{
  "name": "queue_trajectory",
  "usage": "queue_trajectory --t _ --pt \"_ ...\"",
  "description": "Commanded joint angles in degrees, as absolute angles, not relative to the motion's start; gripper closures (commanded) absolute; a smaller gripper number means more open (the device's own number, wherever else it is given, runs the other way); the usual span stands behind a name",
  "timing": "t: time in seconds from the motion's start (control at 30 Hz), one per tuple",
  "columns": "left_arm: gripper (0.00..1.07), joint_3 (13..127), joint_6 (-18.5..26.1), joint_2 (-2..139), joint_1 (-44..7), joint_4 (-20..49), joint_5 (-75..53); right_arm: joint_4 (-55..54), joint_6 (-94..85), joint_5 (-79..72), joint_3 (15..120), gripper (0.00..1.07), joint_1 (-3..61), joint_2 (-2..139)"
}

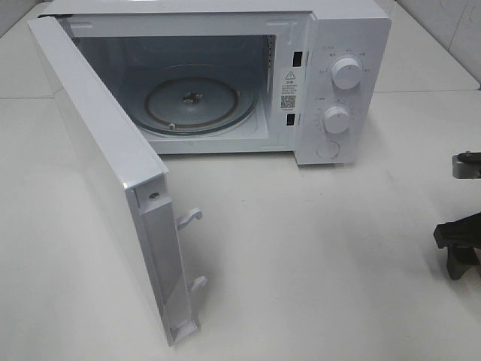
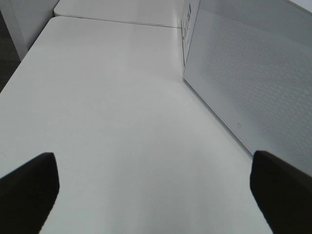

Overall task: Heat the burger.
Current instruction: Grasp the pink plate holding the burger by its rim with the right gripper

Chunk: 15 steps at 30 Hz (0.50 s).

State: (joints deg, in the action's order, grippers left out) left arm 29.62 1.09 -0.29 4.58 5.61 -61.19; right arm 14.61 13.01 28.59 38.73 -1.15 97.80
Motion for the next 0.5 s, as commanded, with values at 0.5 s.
queue_trajectory --t 0.5 --pt "0.06 29.6 1.2 -1.3 4.8 5.7 -61.3 15.1 13.3 27.7 38.4 0.30 -2.0 99.4"
